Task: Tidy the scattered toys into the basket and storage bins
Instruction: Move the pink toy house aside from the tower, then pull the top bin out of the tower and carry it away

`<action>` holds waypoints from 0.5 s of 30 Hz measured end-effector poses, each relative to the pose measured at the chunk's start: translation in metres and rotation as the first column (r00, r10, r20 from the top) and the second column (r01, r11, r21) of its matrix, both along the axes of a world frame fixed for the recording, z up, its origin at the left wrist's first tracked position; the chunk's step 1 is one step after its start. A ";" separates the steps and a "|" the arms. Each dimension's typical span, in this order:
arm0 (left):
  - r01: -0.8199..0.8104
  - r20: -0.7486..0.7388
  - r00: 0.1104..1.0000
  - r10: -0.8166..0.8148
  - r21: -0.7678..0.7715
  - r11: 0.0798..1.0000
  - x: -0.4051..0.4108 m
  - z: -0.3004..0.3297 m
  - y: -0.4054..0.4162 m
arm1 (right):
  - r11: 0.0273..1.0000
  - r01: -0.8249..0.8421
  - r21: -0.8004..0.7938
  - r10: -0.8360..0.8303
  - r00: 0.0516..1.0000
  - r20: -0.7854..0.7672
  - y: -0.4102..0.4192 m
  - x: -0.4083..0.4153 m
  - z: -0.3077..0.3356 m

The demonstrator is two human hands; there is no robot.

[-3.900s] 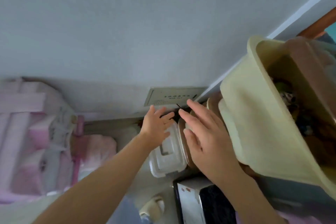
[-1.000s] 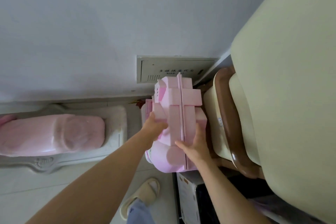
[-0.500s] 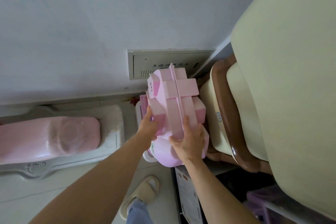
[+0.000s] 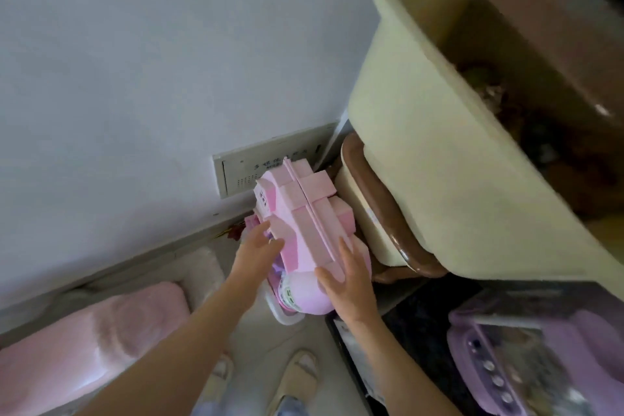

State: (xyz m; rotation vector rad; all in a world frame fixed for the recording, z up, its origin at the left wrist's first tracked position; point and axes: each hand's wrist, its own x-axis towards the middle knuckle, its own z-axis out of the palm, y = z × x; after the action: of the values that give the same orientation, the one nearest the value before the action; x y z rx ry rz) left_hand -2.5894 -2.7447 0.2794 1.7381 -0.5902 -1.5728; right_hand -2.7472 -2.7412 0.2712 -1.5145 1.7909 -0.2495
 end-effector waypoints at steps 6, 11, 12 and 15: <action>0.140 0.037 0.990 -0.138 -0.074 0.987 0.023 0.084 0.020 | 0.985 0.150 -0.083 -0.129 0.968 0.214 0.038 0.010 0.085; 0.138 0.021 0.990 -0.136 -0.143 0.980 0.029 0.109 0.048 | 0.982 0.117 -0.151 -0.068 0.952 0.297 0.068 0.012 0.140; 0.144 0.013 0.990 -0.144 -0.158 0.977 0.030 0.109 0.051 | 0.980 0.120 -0.161 -0.061 0.941 0.333 0.073 0.011 0.145; 0.132 0.057 0.991 -0.122 -0.238 0.962 0.005 0.175 0.080 | 0.969 0.105 -0.225 0.002 0.904 0.427 0.093 -0.003 0.171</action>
State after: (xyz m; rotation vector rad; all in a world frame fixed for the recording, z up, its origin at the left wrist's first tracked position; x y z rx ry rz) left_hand -2.5840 -2.6650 0.4548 1.5783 -0.8919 -1.4842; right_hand -2.7501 -2.6479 0.4417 -1.4397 1.4868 -0.7916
